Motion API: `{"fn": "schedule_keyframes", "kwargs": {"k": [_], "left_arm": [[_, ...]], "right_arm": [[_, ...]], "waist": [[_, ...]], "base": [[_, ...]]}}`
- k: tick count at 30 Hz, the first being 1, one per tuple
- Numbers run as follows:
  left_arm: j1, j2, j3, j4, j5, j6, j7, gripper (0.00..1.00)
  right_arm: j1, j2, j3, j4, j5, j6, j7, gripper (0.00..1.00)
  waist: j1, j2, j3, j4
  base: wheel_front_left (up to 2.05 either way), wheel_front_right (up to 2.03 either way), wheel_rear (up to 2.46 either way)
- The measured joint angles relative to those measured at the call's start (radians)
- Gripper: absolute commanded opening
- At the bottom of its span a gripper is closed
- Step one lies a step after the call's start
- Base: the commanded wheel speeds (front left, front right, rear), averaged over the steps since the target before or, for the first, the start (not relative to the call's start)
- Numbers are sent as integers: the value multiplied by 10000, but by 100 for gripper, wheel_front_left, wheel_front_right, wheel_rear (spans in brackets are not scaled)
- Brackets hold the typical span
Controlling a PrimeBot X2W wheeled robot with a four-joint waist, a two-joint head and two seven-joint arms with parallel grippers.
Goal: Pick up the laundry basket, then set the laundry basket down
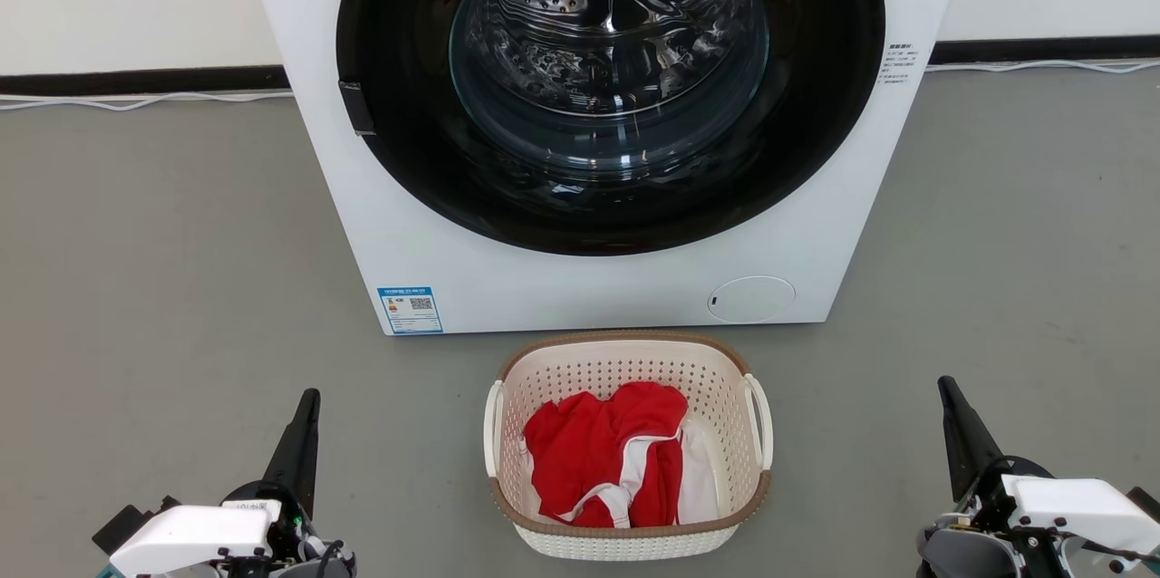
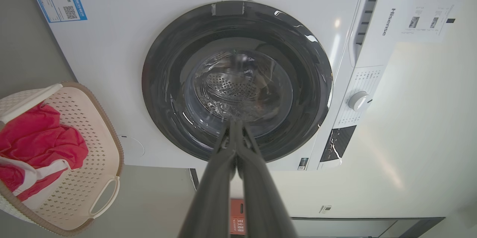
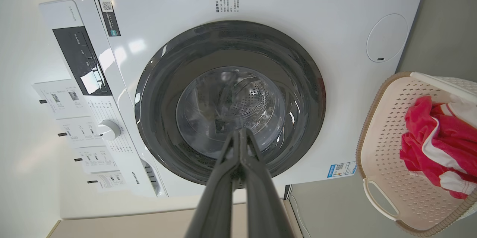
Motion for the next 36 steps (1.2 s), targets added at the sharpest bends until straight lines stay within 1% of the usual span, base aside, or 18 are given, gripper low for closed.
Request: {"fn": "schedule_keyframes", "kwargs": {"k": [36], "left_arm": [[0, 0, 0, 0, 0, 0, 0, 0]], "right_arm": [[0, 0, 0, 0, 0, 2, 0, 0]], "waist": [[0, 0, 0, 0]], "base": [[0, 0, 0]]}}
